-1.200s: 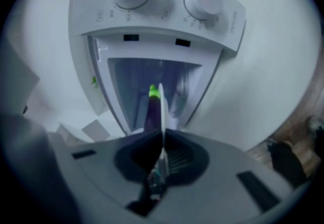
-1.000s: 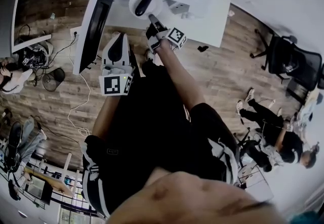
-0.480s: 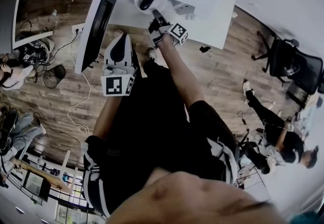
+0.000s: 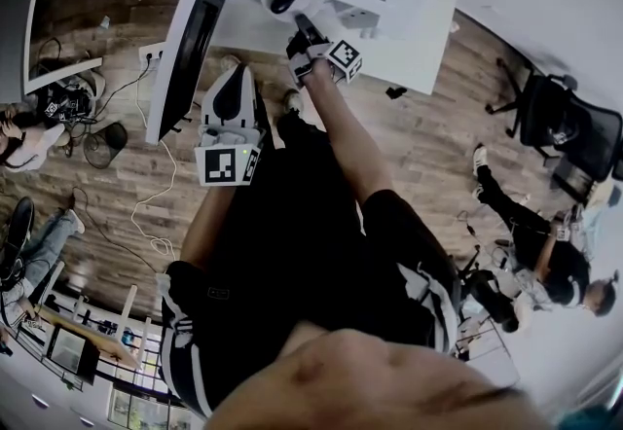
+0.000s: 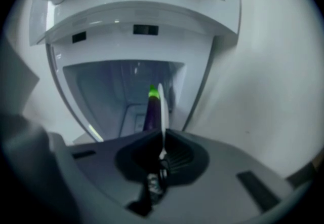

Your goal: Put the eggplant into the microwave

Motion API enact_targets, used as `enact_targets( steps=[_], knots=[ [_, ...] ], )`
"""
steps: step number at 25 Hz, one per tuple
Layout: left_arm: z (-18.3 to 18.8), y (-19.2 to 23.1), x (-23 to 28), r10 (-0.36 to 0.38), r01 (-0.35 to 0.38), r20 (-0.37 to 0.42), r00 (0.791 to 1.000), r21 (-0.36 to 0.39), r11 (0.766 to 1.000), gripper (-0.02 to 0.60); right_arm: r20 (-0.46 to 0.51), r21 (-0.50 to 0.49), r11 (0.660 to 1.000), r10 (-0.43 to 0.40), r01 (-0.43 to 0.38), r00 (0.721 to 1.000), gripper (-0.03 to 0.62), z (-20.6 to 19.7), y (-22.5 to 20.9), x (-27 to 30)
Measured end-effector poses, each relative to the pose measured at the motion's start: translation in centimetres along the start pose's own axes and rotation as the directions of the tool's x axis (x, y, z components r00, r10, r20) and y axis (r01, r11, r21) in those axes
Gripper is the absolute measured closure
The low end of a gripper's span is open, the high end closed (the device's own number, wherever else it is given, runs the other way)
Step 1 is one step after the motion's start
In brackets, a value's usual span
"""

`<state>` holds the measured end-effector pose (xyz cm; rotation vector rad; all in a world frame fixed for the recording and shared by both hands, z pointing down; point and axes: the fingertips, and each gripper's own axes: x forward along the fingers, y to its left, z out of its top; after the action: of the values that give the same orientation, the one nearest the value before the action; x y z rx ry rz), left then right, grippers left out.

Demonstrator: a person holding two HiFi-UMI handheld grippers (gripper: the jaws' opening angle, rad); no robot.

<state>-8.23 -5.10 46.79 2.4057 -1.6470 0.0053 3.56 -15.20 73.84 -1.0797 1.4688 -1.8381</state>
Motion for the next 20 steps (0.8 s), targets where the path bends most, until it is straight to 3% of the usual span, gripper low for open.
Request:
enact_targets(
  steps=[20],
  knots=[
    [-0.5,0.0,1.3,-0.01,0.01,-0.022,1.0,-0.01,1.0,0.549,0.013,0.017,1.0,0.009,-0.009,1.0,0.555,1.4,0.3,2.1]
  ],
)
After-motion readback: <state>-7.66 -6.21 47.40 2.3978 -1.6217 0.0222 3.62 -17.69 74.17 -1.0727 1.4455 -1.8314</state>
